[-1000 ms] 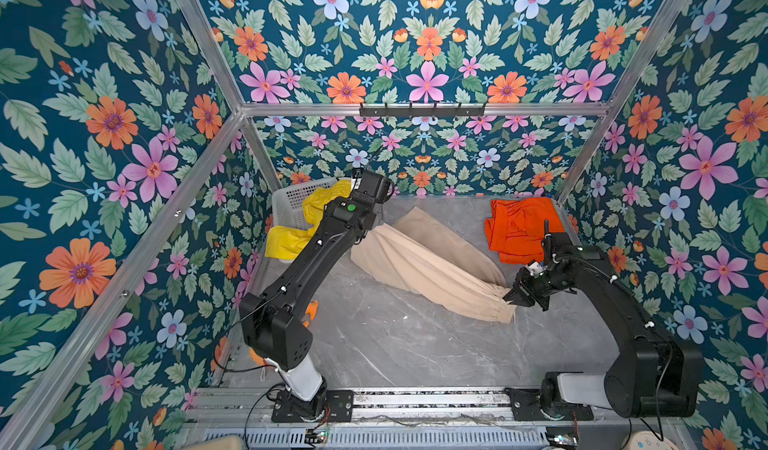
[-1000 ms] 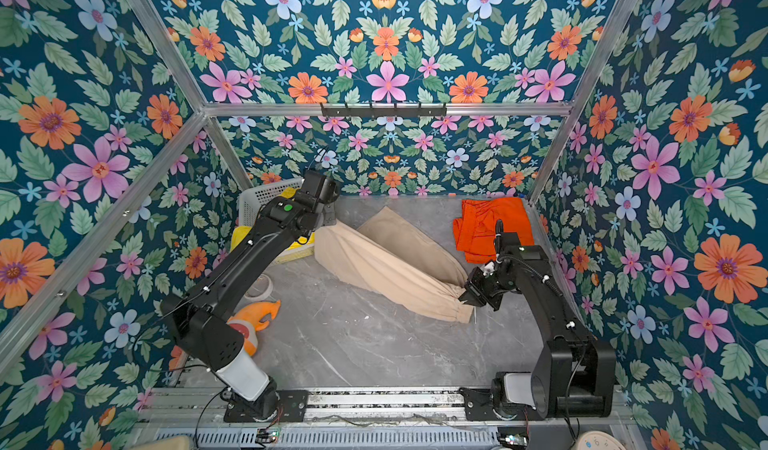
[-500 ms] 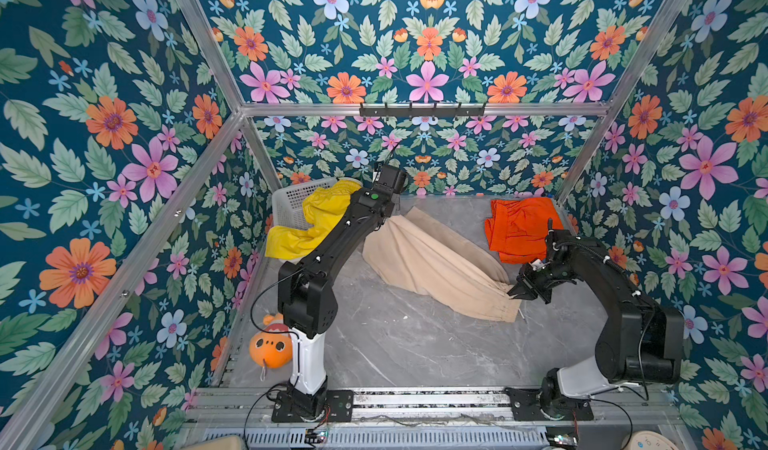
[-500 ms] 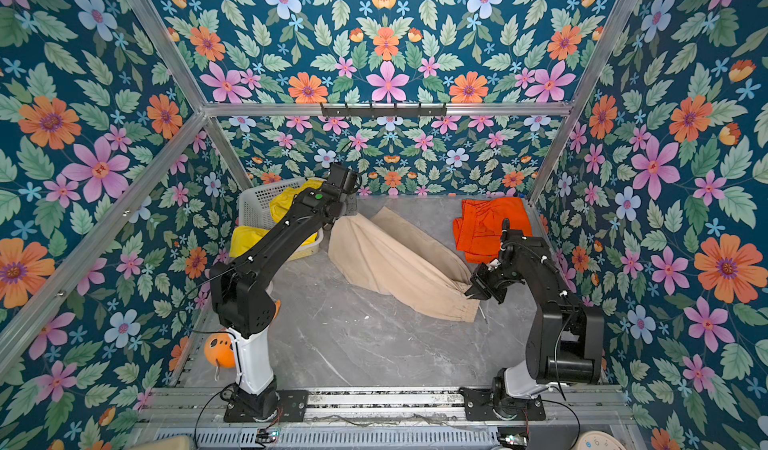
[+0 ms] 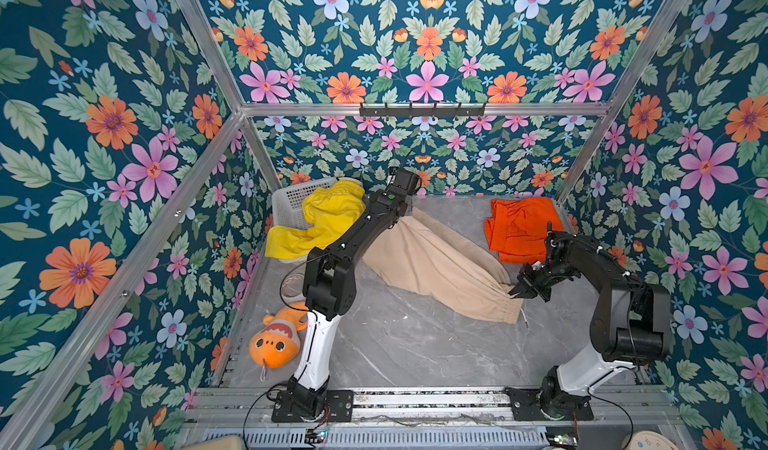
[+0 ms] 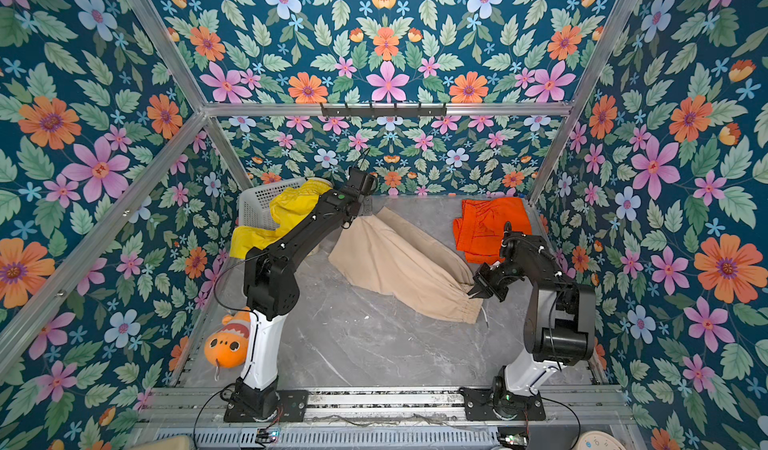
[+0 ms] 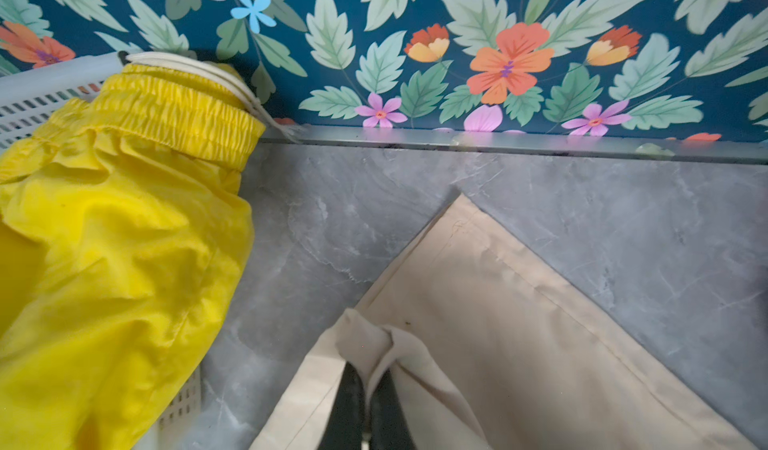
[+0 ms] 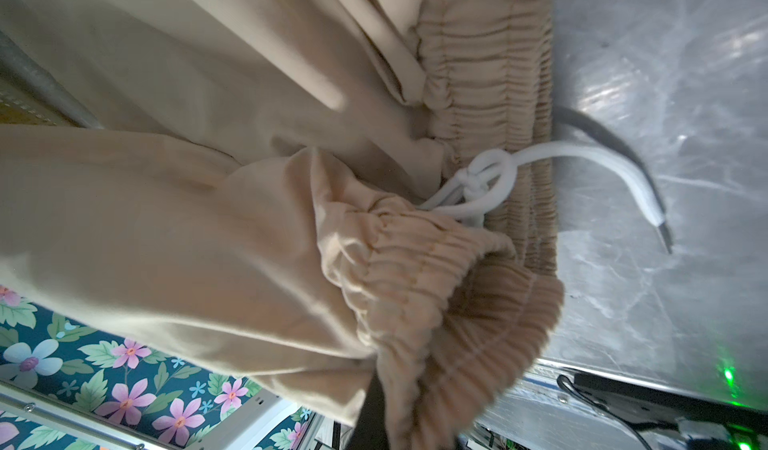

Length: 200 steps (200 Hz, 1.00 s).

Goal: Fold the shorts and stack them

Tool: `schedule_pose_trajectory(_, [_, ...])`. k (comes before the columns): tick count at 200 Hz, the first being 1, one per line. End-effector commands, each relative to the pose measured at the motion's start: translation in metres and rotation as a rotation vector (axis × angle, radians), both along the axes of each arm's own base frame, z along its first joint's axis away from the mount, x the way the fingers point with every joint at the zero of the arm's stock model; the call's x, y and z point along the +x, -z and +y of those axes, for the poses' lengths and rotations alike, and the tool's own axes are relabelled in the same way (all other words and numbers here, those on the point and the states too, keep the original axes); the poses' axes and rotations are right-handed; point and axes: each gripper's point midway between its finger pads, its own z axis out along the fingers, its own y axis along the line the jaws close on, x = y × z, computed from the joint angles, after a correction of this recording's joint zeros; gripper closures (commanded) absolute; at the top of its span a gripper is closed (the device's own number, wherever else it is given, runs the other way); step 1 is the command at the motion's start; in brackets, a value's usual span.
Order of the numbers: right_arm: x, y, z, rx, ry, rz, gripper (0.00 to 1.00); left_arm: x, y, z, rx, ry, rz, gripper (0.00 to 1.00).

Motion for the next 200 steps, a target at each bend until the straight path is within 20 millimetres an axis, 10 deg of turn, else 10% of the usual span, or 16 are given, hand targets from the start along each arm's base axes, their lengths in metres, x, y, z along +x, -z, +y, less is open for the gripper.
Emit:
schedule_pose_trajectory(1, [0.003, 0.001, -0.006, -0.009, 0.016, -0.009, 0.9, 0.012, -0.001, -0.009, -0.024, 0.005, -0.037, 1.0])
schedule_pose_trajectory(53, [0.035, -0.005, -0.024, 0.004, 0.115, -0.116, 0.73, 0.033, 0.023, -0.025, -0.054, 0.015, -0.063, 0.99])
schedule_pose_trajectory(82, [0.053, -0.025, -0.041, -0.025, 0.191, -0.216, 0.52, 0.044, 0.03, -0.036, -0.088, 0.032, -0.082, 0.68])
schedule_pose_trajectory(123, [0.048, -0.067, -0.067, -0.233, 0.179, -0.329, 0.46, 0.05, -0.017, -0.034, -0.134, 0.04, -0.17, 0.41])
schedule_pose_trajectory(157, [0.041, -0.091, -0.055, -0.265, 0.135, -0.473, 0.45, 0.023, -0.057, -0.037, -0.188, 0.136, -0.188, 0.39])
schedule_pose_trajectory(200, [0.032, -0.07, -0.007, -0.211, 0.025, -0.514, 0.46, -0.034, -0.044, -0.038, -0.262, 0.276, -0.111, 0.41])
